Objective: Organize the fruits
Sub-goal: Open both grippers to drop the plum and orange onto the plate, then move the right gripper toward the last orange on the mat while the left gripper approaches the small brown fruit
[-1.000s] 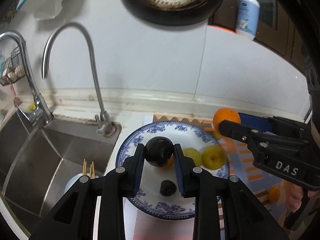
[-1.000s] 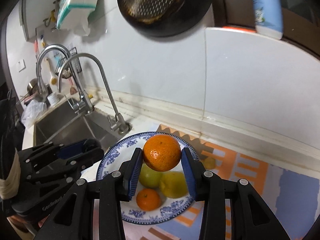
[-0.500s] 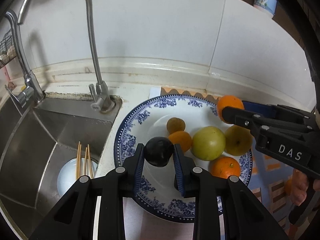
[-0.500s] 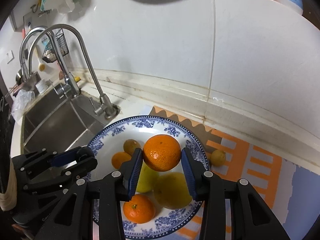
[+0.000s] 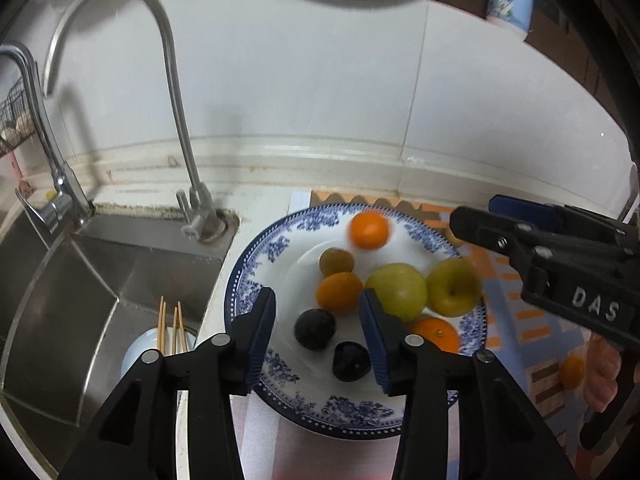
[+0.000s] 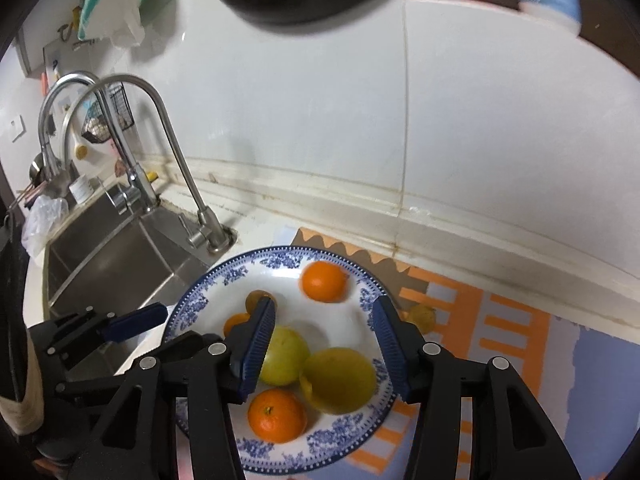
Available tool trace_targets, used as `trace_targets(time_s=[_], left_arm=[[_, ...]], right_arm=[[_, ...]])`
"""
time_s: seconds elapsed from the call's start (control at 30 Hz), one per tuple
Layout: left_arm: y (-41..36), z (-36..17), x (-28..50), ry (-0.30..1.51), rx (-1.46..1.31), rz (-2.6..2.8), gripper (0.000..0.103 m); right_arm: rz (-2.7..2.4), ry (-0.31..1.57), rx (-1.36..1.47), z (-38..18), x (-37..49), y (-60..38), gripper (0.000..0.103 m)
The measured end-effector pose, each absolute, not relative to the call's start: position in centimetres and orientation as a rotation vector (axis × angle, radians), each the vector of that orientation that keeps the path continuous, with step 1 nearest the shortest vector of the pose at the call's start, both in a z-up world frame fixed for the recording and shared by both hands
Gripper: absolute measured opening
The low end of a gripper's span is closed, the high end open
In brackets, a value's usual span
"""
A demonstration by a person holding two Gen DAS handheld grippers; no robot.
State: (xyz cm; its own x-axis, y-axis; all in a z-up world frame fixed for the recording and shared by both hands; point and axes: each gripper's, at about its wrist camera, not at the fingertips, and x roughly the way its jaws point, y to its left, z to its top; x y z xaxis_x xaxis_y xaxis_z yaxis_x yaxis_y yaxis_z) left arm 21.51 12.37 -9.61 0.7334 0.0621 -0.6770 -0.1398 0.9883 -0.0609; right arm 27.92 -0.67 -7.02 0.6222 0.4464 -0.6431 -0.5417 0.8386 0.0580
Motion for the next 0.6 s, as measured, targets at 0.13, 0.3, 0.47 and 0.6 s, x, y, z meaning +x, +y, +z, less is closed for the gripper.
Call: trace_targets(time_s=[0.13, 0.3, 0.47, 0.6], left_arm=[[11.5, -8.1, 20.6, 0.699, -0.095, 0.095, 0.046], [10.0, -6.3, 19.3, 0.647, -0.072, 0.063, 0.052], [8.0, -4.9, 18.2, 0.604, -0.039, 0.033, 0.058], [6.3, -4.4, 17.3, 0.58, -0.016, 0.011, 0.065]], right_arm=[[0.553, 0.644, -0.157, -5.7, 25.9, -1.9, 0.052], [0.548, 0.605, -0.15, -4.2, 23.8, -3.5, 0.052], [0.525, 0.577, -0.142, -3.2, 21.8, -5.6, 0.052], [0.504, 0.57, -0.134, -2.9, 20.6, -7.2, 0.052]])
